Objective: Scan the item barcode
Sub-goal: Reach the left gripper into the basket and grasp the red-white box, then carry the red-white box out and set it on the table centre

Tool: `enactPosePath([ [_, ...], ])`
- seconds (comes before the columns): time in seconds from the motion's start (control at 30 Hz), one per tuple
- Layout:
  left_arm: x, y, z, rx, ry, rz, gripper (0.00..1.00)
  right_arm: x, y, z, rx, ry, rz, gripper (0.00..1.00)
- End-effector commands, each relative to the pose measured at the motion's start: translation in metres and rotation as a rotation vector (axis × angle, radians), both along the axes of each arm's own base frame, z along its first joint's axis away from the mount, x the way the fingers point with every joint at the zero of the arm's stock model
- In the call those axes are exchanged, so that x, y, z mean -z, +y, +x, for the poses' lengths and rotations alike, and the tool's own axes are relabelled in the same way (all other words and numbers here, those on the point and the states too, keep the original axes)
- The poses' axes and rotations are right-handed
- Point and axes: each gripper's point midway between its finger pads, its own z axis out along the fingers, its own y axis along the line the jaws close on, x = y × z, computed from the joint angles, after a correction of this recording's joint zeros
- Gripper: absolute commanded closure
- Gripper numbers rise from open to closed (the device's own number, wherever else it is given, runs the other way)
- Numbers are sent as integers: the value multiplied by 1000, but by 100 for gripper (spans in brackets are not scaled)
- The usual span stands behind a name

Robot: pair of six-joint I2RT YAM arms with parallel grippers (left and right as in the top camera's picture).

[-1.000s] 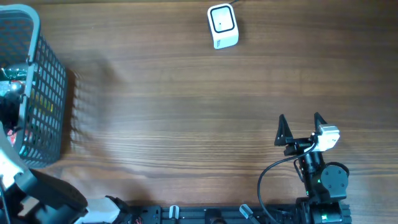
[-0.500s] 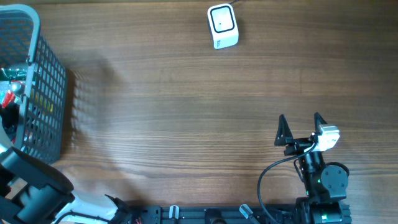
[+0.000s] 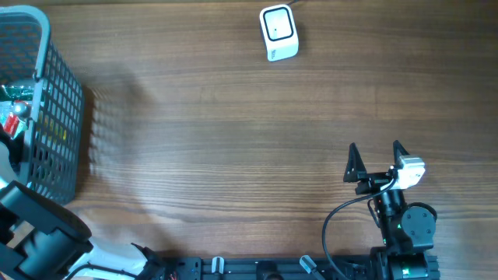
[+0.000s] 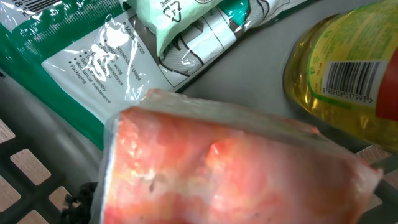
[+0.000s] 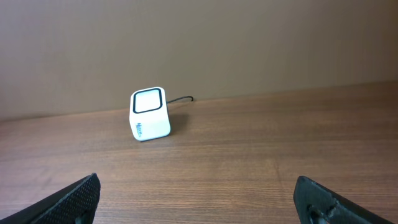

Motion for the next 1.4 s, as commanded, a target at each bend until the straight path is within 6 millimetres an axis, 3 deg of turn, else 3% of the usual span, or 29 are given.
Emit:
enactPosePath([
  [0.0,-29,3,8,4,-72,40,50,-1,-1,0,1,-3,6,0],
  [0.1,-78,9,14,5,-166,139,56,-1,-1,0,1,-3,6,0],
  [0.33,-246,11,15,-85,-515,433,56,-1,-1,0,1,-3,6,0],
  [0.37,-279,6,14,-109,-595,469,57,-1,-1,0,1,-3,6,0],
  [0.47,-328,-22,19,-83,-755,474,58,-1,-1,0,1,-3,6,0],
  [0.57,-348,-75,33,32,-843,425,58,-1,-1,0,1,-3,6,0],
  [0.63,-347,-105,42,109,-849,382,59,-1,-1,0,1,-3,7,0],
  [0.67,-335,-147,54,220,-827,294,60,-1,-1,0,1,-3,6,0],
  [0.73,-321,-182,62,298,-793,207,62,-1,-1,0,1,-3,6,0],
  [0.8,-294,-245,79,468,-714,88,64,-1,-1,0,1,-3,6,0],
  [0.9,-257,-309,100,600,-594,27,65,-1,-1,0,1,-3,6,0],
  [0.97,-221,-369,113,713,-496,-43,68,-1,-1,0,1,-3,6,0],
  [1.03,-192,-410,121,755,-429,-75,68,-1,-1,0,1,-3,6,0],
  [1.07,-169,-446,123,793,-387,-107,69,-1,-1,0,1,-3,6,0],
  [1.17,-119,-518,119,914,-307,-120,73,-1,-1,0,1,-3,6,0],
  [1.37,-34,-599,84,877,-186,-86,73,-1,-1,0,1,-3,6,0],
])
